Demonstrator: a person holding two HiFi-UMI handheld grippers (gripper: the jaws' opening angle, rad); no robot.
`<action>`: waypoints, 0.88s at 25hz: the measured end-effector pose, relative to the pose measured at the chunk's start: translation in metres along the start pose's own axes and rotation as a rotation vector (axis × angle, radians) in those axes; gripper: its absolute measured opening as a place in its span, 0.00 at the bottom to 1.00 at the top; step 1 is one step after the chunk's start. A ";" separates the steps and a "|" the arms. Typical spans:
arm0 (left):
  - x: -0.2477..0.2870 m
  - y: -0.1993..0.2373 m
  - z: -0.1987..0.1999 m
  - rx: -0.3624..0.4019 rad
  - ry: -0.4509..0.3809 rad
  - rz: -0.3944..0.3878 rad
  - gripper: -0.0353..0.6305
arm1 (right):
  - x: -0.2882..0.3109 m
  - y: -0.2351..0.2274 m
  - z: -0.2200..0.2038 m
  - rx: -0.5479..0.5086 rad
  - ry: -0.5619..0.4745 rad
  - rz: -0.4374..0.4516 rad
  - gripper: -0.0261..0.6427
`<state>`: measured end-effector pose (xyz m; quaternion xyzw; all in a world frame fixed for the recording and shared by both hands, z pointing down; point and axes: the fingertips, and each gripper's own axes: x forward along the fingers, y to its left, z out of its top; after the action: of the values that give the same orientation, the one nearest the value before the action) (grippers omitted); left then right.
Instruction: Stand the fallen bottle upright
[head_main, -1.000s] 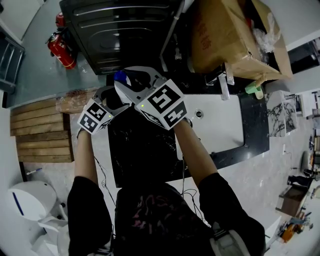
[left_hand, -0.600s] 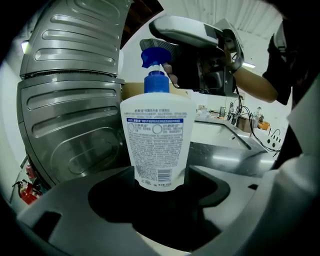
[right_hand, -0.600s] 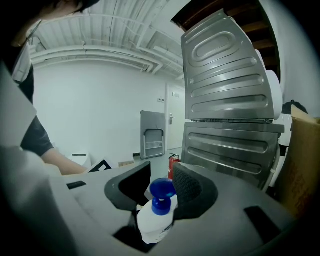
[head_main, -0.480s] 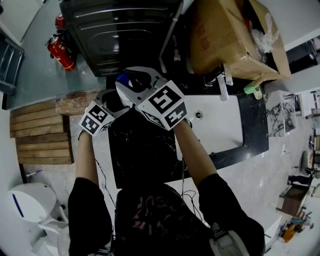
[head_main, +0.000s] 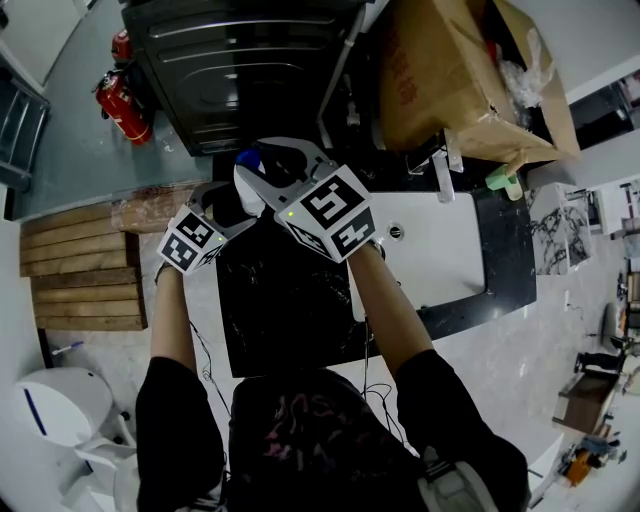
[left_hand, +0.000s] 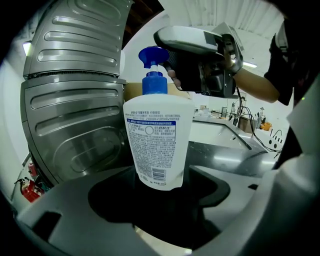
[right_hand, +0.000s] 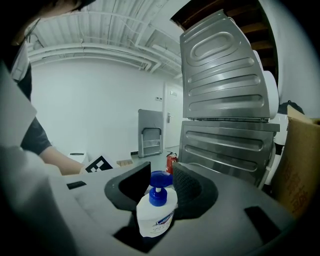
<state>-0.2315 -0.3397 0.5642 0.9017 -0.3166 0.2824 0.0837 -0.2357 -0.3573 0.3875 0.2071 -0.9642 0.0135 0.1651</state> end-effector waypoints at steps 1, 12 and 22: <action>-0.002 0.001 0.000 -0.004 -0.003 0.006 0.57 | -0.002 -0.002 0.000 0.004 -0.003 -0.008 0.25; -0.046 -0.002 0.027 -0.027 -0.065 0.136 0.53 | -0.048 -0.020 -0.004 0.062 -0.049 -0.127 0.23; -0.087 -0.017 0.064 -0.084 -0.144 0.321 0.22 | -0.109 -0.021 -0.006 0.106 -0.100 -0.233 0.10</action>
<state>-0.2477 -0.3023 0.4634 0.8533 -0.4730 0.2133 0.0521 -0.1323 -0.3327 0.3568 0.3264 -0.9386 0.0349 0.1061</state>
